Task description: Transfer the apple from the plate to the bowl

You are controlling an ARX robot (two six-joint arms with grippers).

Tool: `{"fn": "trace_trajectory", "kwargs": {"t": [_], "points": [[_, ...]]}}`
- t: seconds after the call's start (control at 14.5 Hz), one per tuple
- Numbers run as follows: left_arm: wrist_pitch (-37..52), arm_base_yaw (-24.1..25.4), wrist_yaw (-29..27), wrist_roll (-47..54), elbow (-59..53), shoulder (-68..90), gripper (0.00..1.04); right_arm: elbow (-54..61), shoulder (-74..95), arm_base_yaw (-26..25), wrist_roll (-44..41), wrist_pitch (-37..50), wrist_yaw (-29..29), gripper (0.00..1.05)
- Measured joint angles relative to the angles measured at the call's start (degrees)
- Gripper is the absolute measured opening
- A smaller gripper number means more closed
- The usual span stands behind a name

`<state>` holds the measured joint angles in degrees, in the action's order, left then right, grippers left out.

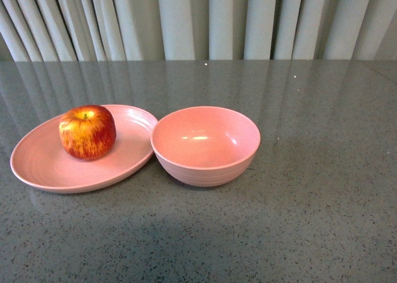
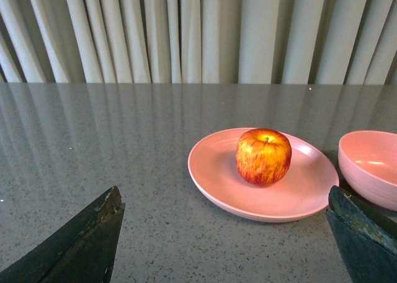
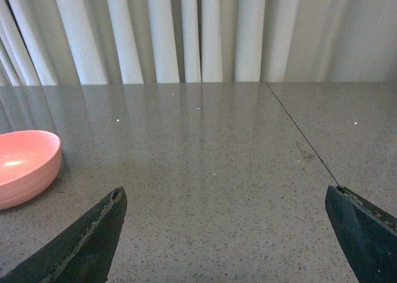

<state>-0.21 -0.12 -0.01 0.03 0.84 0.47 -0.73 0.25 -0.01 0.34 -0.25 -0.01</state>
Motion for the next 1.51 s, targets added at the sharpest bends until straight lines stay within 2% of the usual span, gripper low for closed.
{"fn": "trace_trajectory", "kwargs": {"t": [0.07,0.14,0.21,0.41,0.55,0.76,0.89,1.03,1.31,1.51], "points": [[-2.47,-0.5,-1.38,0.24,0.52,0.5,0.98,0.0,0.0,0.0,0.0,0.0,0.0,0.98],[-13.4,-5.22,-9.94,0.46,5.46,7.93,0.98,0.0,0.0,0.0,0.0,-0.02,-0.02,0.98],[-13.86,-6.86,-11.72,0.52,6.16,9.03,0.98,0.0,0.0,0.0,0.0,0.07,-0.02,0.98],[-10.93,-8.76,-12.37,0.44,7.98,10.08,0.98,0.0,0.0,0.0,0.0,-0.02,0.0,0.98],[-5.4,-9.6,-11.28,0.44,10.19,15.04,0.98,0.0,0.0,0.0,0.0,0.04,0.0,0.98],[8.83,-9.99,-5.49,1.46,13.81,31.63,0.98,0.0,0.0,0.0,0.0,0.02,0.0,0.98],[18.43,-9.27,-0.11,1.95,21.53,47.74,0.98,0.0,0.0,0.0,0.0,0.02,0.0,0.98],[20.13,-8.41,3.32,1.44,27.58,58.31,0.98,0.0,0.0,0.0,0.0,0.02,0.0,0.98],[21.73,-8.48,6.12,1.29,37.46,80.65,0.98,0.0,0.0,0.0,0.0,0.02,0.0,0.98],[21.0,-7.82,6.03,1.03,39.58,85.48,0.98,0.0,0.0,0.0,0.0,0.02,0.0,0.98]]}}
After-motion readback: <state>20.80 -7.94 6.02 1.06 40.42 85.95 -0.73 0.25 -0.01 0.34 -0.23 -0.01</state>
